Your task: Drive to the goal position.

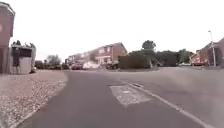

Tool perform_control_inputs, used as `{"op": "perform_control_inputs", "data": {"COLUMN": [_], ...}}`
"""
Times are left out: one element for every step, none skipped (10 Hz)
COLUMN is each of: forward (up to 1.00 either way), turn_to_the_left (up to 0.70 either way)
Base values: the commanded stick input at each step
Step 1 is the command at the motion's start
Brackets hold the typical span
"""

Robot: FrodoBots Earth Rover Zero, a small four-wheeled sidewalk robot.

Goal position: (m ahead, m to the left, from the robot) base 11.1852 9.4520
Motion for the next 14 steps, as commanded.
{"op": "perform_control_inputs", "data": {"forward": [1.0, 1.0, 1.0, 1.0, 1.0, 1.0, 1.0, 1.0, 1.0, 1.0, 1.0, 1.0, 1.0, 1.0], "turn_to_the_left": [0.34, 0.39, 0.4, 0.4, 0.33, 0.19, 0.06, 0.0, 0.0, 0.0, 0.0, 0.0, 0.0, 0.0]}}
